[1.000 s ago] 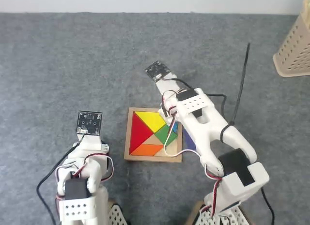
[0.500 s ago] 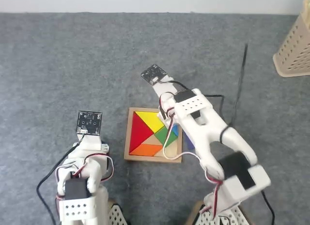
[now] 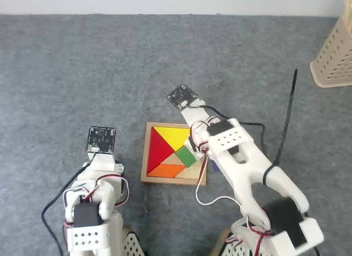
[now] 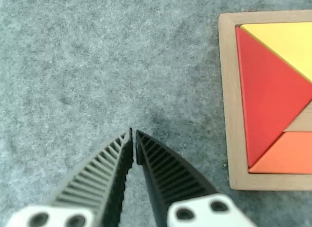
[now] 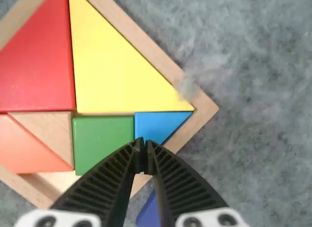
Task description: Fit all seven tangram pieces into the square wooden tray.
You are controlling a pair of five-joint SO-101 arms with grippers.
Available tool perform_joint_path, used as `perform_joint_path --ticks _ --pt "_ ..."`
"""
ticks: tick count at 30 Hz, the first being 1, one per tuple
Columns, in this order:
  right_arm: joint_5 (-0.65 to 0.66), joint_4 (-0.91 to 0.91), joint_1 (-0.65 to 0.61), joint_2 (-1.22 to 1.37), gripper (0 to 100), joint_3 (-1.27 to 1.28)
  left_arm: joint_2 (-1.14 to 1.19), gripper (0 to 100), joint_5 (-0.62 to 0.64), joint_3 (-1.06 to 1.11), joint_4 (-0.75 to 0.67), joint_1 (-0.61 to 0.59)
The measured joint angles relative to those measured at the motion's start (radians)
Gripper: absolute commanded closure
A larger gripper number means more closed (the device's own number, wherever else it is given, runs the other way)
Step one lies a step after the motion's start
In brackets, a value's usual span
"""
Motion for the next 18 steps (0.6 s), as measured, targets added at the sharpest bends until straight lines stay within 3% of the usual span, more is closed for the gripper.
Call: perform_joint_path --ticks 18 --pt "0.000 -0.009 -0.052 0.123 99.2 -0.072 0.000 99 0.000 0.000 0.000 0.000"
